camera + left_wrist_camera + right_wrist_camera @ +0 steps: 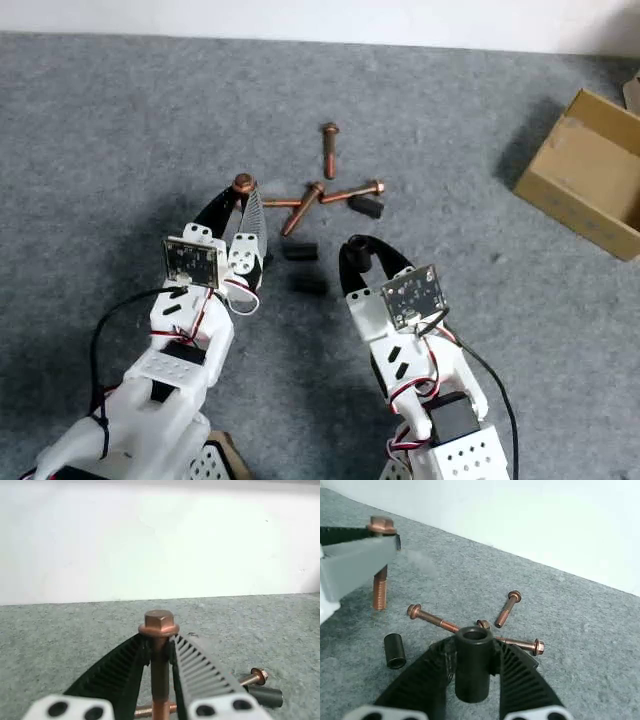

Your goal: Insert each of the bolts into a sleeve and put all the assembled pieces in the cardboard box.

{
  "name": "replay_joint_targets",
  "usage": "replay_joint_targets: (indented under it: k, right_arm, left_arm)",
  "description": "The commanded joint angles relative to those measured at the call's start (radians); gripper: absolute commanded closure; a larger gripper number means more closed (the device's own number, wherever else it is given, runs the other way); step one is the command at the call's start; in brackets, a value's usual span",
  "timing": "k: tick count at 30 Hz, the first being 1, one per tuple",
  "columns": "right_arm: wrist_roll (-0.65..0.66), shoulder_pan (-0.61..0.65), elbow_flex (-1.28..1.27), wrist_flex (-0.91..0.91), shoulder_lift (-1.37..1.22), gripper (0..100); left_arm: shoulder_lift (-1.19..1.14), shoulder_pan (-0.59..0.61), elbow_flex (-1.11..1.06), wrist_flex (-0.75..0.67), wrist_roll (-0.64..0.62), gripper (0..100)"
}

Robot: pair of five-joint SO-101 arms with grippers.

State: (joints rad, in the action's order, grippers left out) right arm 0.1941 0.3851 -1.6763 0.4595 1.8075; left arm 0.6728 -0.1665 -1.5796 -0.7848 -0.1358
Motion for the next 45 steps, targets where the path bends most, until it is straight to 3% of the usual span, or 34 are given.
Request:
replay_joint_targets:
  k: [1, 15, 26, 33, 41, 45]
  right_arm:
    - [-0.005, 0.007, -0.102, 0.002, 0.007, 99.4]
    - [-0.003, 0.007, -0.102, 0.03, 0.007, 99.4]
    - [-0.005, 0.007, -0.102, 0.056, 0.005, 99.4]
    - [-0.009, 0.038, -0.104, 0.059, 0.005, 99.4]
    - [-0.005, 0.045, -0.104, 0.071, 0.005, 99.4]
    - [-0.005, 0.045, -0.104, 0.071, 0.005, 99.4]
  left_arm:
    - [0.035, -0.033, 0.013, -0.04, -0.006, 99]
    - [0.035, -0.292, -0.09, -0.121, 0.0, 99]
    - [0.035, -0.259, -0.064, -0.351, 0.0, 99]
    - [0.036, -0.208, -0.042, -0.362, -0.006, 99]
    - [0.036, -0.205, -0.061, -0.48, -0.009, 99]
    - [0.036, -0.203, -0.065, -0.477, -0.114, 99]
